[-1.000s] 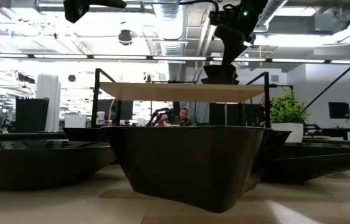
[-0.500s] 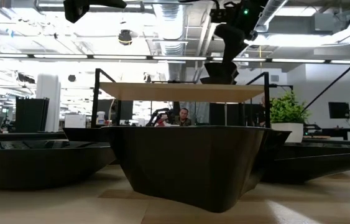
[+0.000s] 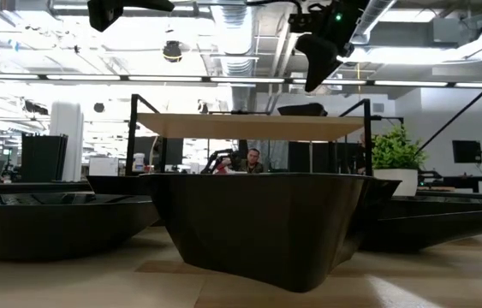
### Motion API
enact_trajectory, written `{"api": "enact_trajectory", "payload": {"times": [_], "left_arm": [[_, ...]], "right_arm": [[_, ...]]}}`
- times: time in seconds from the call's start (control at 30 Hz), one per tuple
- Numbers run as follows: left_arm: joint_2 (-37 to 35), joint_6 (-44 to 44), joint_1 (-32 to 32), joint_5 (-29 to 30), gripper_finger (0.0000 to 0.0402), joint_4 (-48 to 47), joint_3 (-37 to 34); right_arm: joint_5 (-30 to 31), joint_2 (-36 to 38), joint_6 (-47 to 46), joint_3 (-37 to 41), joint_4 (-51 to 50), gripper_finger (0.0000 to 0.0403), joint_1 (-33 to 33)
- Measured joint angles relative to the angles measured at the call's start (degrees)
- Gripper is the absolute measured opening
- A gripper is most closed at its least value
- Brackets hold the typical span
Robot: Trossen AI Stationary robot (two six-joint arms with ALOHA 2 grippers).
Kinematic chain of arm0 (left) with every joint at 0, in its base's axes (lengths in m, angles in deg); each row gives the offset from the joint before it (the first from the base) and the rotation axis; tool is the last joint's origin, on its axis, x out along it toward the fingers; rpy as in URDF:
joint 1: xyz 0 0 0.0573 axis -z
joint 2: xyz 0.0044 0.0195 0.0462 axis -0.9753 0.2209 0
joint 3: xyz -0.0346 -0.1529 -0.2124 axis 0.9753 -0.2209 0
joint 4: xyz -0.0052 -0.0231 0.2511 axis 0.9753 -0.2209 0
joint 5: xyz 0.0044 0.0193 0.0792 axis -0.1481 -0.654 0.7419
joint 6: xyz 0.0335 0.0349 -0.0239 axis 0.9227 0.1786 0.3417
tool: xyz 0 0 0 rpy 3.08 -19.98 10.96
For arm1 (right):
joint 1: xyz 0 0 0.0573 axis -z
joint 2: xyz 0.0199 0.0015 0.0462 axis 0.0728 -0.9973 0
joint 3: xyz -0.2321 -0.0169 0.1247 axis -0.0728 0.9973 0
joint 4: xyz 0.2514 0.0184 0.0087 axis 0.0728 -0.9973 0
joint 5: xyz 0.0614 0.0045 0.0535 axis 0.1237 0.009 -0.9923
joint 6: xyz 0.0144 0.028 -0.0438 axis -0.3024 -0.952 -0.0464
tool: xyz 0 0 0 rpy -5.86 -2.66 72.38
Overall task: Pick & Place Mini shaped plates
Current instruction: Stack the black distorted square plate on the black distorted square plate on the shelf
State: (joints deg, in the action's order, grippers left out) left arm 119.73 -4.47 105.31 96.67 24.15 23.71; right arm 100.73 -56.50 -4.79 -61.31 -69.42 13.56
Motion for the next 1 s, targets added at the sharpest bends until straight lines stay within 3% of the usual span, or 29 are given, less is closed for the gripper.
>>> {"api": "enact_trajectory", "payload": {"times": [0.33,0.73,0.83,1.0], "left_arm": [[0.00,0.02,0.02,0.00,0.0113,-0.02,0.00],[-0.02,1.26,-1.25,-0.30,0.0113,-0.07,0.00],[-0.02,1.91,-1.25,-0.39,0.0113,-0.09,0.00],[-0.02,3.20,-1.25,-3.29,0.0113,-4.17,0.02]], "right_arm": [[0.38,1.33,3.54,-3.10,0.21,0.0063,-1.14],[-0.28,17.22,6.11,-3.43,4.76,0.0064,-2.02],[-3.95,21.41,8.33,-1.97,7.44,0.0064,-3.23],[-18.75,27.75,10.03,5.04,14.66,0.0064,-5.34]]}}
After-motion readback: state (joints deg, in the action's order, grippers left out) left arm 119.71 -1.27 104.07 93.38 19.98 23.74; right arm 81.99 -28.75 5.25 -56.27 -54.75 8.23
